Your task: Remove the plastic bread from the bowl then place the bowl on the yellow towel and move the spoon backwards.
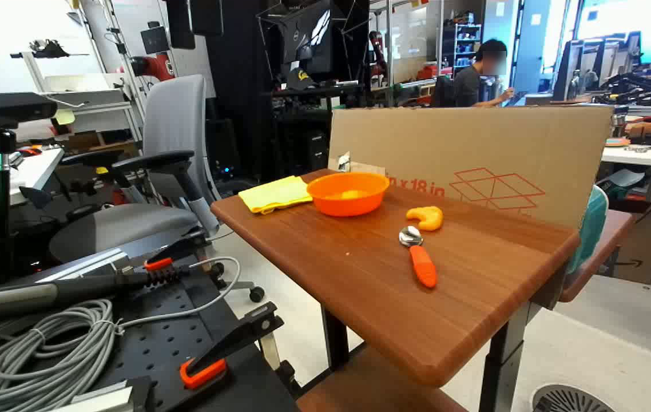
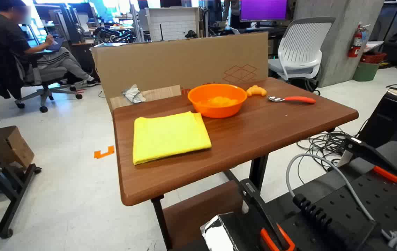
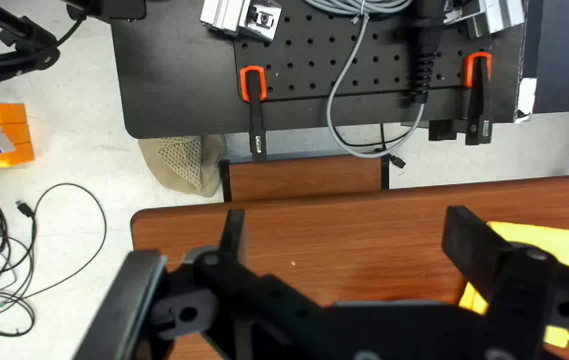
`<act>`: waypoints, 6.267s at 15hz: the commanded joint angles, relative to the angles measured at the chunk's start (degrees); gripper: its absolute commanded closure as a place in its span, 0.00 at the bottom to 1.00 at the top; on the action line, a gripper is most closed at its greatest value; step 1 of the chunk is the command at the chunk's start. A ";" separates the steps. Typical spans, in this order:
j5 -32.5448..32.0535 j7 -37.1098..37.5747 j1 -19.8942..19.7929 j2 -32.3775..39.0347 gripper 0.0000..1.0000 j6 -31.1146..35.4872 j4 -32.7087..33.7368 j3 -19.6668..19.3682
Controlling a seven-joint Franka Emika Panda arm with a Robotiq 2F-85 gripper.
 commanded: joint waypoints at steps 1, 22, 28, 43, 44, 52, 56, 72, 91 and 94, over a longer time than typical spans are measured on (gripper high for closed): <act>0.15 -0.11 -0.34 0.03 0.00 -0.08 0.06 0.34; -0.27 -0.29 -0.29 -0.19 0.00 1.35 -0.09 0.47; 1.14 -0.15 0.65 1.75 0.00 6.60 1.68 1.02; 1.57 7.50 3.49 24.46 0.00 23.39 14.17 7.02; 1.57 8.68 3.74 26.47 0.00 23.42 15.68 7.39; -0.65 17.26 6.10 40.56 0.00 23.68 25.71 8.43; -1.99 19.35 7.74 46.38 0.00 23.54 29.28 7.98; -9.70 22.21 13.16 59.29 0.00 22.60 38.62 6.39; -9.37 20.88 13.61 65.38 0.84 19.48 45.92 5.94; -9.22 20.69 13.44 64.98 0.84 19.45 45.74 6.00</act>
